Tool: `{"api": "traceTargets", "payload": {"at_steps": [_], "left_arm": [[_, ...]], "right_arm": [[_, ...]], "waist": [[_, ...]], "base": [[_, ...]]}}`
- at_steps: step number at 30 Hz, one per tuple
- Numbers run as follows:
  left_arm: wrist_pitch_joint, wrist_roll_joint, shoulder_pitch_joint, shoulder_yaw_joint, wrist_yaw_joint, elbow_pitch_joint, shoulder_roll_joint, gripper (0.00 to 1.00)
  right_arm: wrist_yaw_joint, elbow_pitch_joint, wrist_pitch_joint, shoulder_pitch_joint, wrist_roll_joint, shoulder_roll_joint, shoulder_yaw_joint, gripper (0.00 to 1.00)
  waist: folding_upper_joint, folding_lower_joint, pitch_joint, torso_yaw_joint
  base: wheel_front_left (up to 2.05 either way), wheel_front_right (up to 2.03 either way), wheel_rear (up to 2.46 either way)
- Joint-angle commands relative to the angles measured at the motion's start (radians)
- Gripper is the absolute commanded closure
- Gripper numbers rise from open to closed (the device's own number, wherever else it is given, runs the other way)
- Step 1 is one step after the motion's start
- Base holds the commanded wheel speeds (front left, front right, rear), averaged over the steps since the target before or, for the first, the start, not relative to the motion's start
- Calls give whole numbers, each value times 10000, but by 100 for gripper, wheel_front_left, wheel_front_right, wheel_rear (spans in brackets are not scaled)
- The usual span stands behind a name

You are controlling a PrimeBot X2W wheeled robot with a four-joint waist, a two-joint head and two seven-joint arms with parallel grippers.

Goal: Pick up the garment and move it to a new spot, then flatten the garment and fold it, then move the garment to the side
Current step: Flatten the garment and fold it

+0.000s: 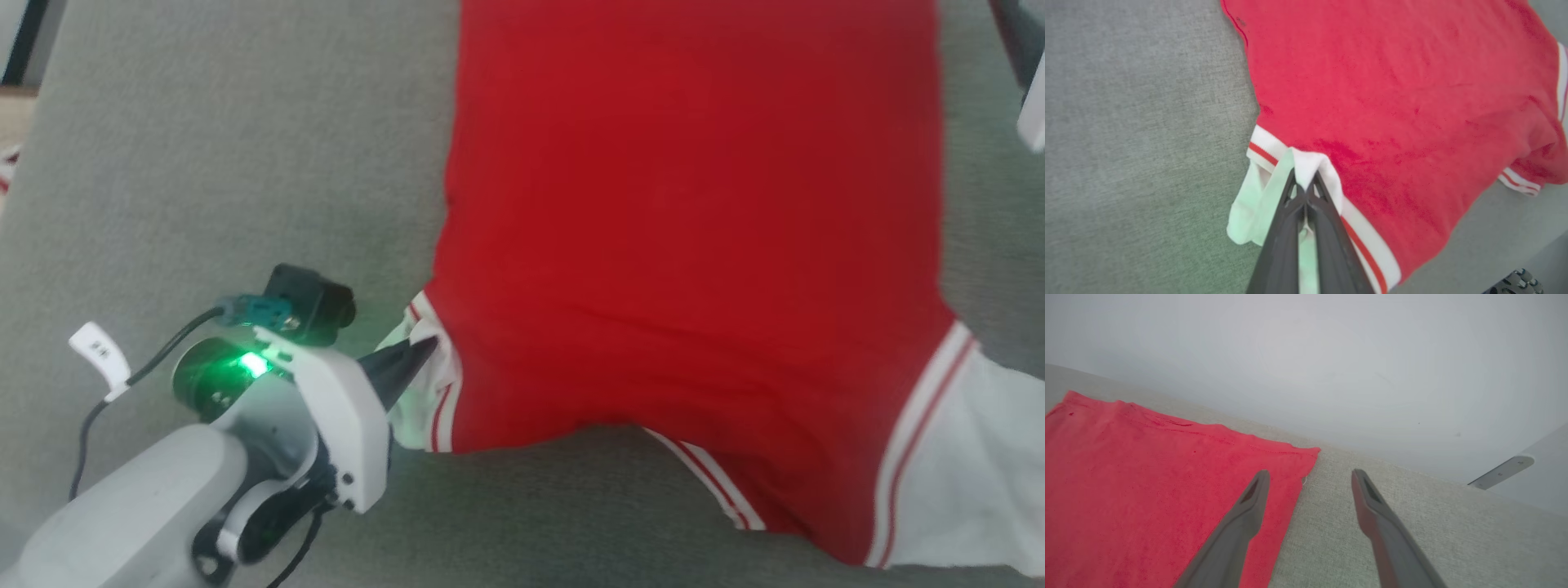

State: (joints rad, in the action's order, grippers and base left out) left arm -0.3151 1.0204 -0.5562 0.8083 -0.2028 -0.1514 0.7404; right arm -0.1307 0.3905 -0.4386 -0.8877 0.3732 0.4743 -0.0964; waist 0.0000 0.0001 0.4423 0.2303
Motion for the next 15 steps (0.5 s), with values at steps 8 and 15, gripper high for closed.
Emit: {"api": "traceTargets", "payload": {"at_steps": [8, 15], "left_arm": [[238, -332, -827, 203, 584, 653, -801, 100], [429, -291, -1004, 328, 905, 1274, -1236, 100]], "right_arm": [[6, 3941, -1262, -2560, -890, -371, -54, 0], [0, 6636, -3368, -3219, -1197, -543, -54, 13]], "waist": [[0, -1, 1114, 1162], [0, -1, 1335, 1432]], "base": [[0, 0, 0], [0, 0, 0]]}}
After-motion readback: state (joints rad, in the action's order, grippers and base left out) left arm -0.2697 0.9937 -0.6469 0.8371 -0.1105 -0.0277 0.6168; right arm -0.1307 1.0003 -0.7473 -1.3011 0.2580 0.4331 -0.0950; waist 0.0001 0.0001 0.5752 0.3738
